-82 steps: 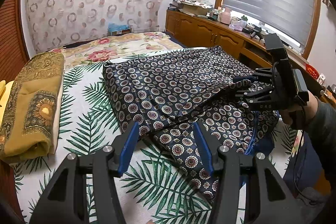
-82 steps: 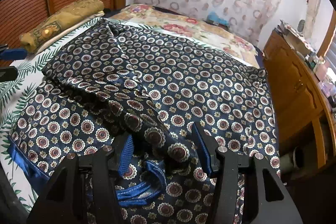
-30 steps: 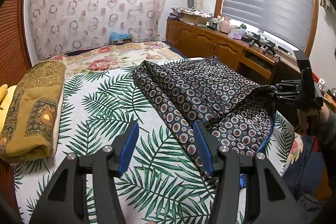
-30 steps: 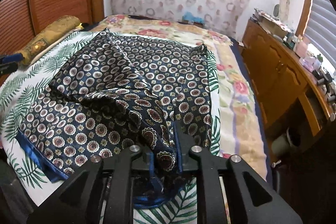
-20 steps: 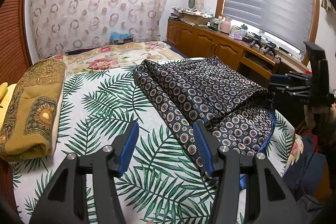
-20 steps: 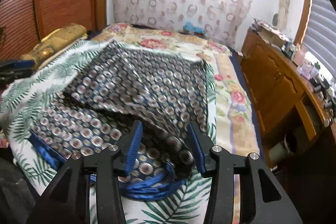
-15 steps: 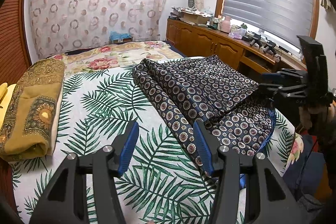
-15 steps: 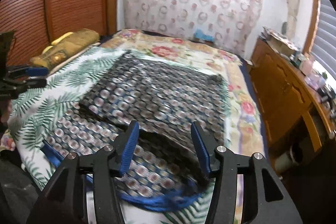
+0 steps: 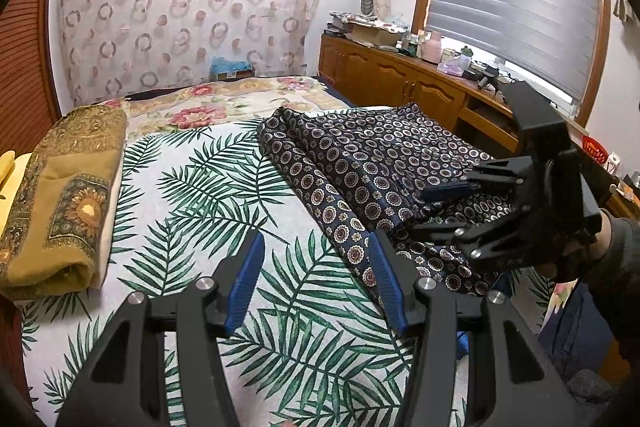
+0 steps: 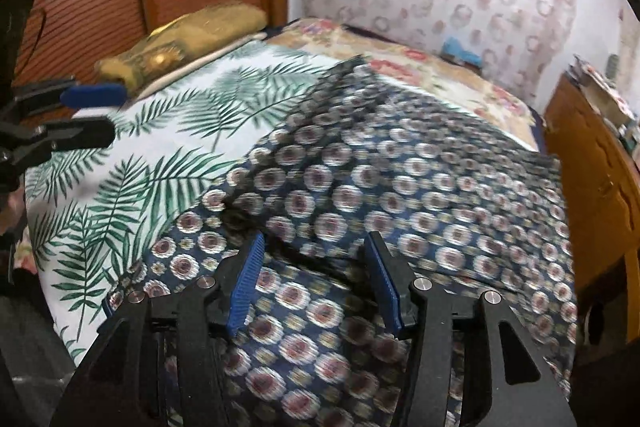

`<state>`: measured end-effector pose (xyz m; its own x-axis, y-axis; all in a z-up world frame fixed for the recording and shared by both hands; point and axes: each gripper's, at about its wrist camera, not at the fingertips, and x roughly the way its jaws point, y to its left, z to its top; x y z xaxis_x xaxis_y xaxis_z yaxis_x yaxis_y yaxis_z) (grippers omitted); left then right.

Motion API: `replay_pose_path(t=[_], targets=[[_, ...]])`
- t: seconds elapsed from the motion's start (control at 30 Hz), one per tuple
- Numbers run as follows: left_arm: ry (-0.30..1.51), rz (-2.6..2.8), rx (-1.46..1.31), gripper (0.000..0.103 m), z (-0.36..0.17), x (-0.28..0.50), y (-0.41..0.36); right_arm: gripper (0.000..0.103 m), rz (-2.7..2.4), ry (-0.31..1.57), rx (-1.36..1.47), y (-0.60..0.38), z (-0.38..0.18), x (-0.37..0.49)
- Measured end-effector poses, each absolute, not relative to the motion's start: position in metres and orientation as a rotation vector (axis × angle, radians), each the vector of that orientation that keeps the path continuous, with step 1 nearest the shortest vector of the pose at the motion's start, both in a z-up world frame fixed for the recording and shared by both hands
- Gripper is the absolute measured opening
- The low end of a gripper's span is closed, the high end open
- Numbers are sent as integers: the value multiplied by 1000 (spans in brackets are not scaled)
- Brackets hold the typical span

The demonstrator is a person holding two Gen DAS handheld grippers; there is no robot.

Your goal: Fold small clothes

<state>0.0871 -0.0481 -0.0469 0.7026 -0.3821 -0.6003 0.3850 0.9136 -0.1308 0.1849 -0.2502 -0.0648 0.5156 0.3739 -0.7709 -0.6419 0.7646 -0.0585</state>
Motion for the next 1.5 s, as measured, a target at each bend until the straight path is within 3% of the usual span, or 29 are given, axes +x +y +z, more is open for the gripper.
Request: replay_pose_path(t=[0.43, 0.63, 0.67, 0.73, 0.8, 0.83, 1.23, 1.5], targets=[[670, -426, 1, 53, -47, 88, -47, 53, 638, 885, -438, -229, -85, 206], [673, -428, 4, 53, -49, 88, -48, 48, 646, 884, -412, -234, -85, 210], [675, -429, 4, 53, -49, 88, -48, 46, 643, 880, -411, -235, -84, 210], [678, -430, 6, 53, -50, 89, -49, 31, 630, 870, -412, -237, -83, 212], [682, -434, 9, 53, -51, 90, -50, 10, 627, 859, -406, -240, -80, 212], [684, -435, 12, 53, -52, 91, -51, 6, 628, 845, -390, -244, -76, 213], [744, -454, 30, 53, -60, 136, -59, 4, 495, 702, -242, -320, -8, 268], [799, -486, 60, 53, -69, 186, -83, 4, 423, 724, -235, -360, -8, 327]])
